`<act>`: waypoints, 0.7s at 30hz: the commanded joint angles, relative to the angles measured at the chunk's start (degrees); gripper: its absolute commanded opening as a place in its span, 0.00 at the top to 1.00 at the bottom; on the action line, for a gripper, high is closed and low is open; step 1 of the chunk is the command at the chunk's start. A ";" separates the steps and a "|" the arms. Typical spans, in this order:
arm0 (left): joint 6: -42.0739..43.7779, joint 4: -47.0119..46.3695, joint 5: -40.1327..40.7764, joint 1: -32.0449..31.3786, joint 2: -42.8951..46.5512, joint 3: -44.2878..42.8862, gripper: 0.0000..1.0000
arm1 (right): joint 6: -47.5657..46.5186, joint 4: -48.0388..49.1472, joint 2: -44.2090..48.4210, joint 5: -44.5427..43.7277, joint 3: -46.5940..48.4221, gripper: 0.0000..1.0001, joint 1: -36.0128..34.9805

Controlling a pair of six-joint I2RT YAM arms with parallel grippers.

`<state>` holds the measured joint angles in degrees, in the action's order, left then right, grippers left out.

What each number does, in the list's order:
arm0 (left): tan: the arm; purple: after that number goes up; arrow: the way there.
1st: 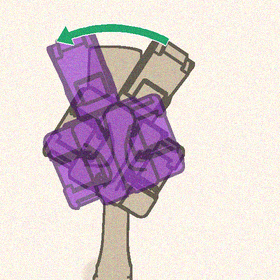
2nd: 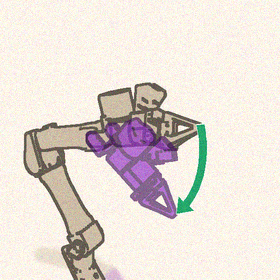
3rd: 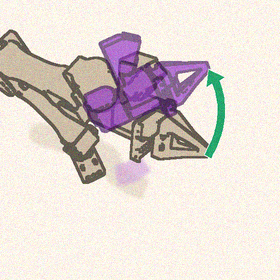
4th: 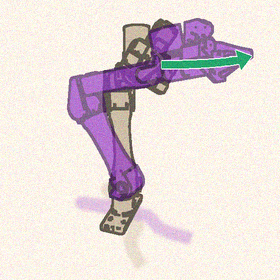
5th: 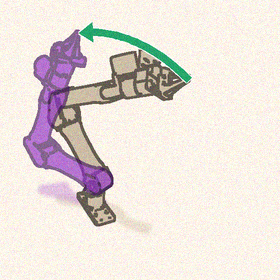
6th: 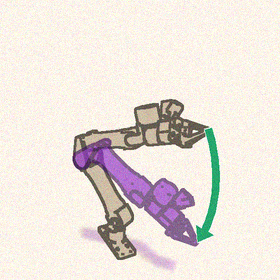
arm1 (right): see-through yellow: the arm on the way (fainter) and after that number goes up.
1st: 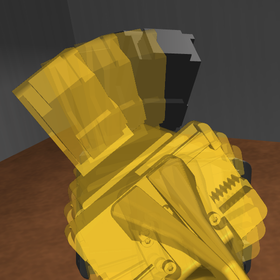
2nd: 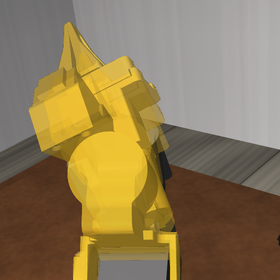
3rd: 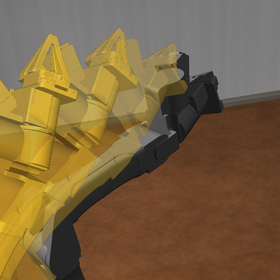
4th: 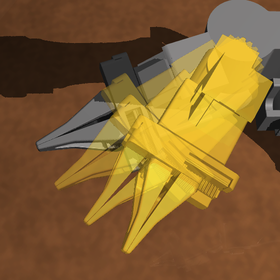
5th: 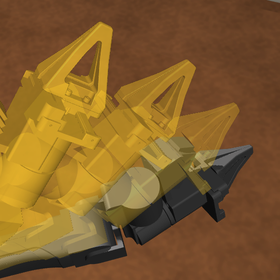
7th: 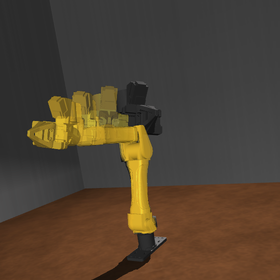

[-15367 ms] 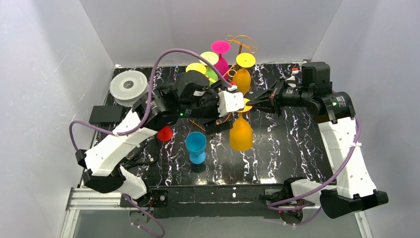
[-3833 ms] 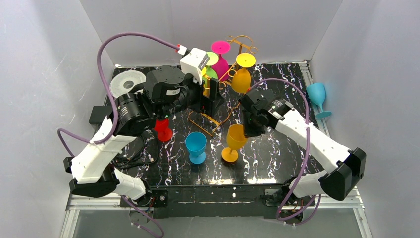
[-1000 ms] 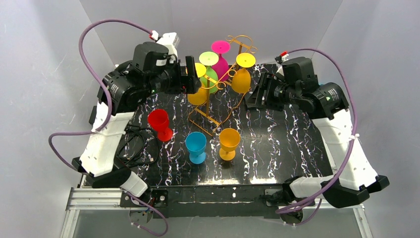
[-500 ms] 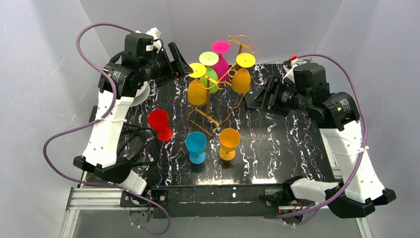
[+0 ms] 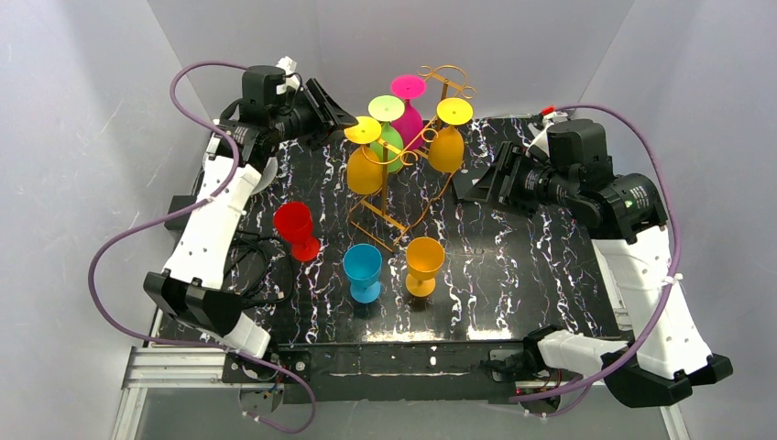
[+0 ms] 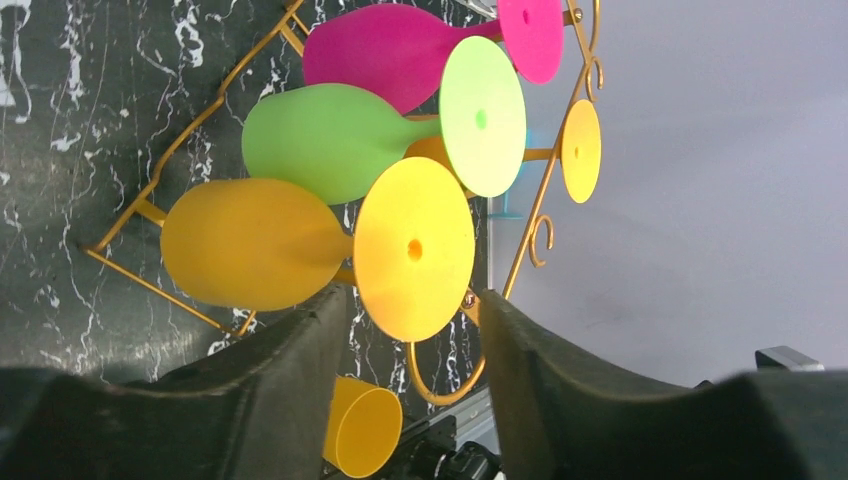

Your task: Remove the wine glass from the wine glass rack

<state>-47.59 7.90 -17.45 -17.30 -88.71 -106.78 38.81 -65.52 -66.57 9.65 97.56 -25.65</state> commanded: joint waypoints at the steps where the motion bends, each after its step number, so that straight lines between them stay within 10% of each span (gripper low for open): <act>1: -0.75 -3.53 -3.43 0.38 -1.26 0.25 0.54 | 0.11 2.26 1.70 0.76 -0.79 0.34 0.74; 21: 2.06 -2.00 -3.93 0.49 -1.36 1.31 0.73 | -0.29 2.80 0.96 2.06 -1.03 0.34 2.17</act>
<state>-46.37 6.57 -19.03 -17.19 -91.66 -105.73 38.81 -65.41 -65.84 10.79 96.88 -23.94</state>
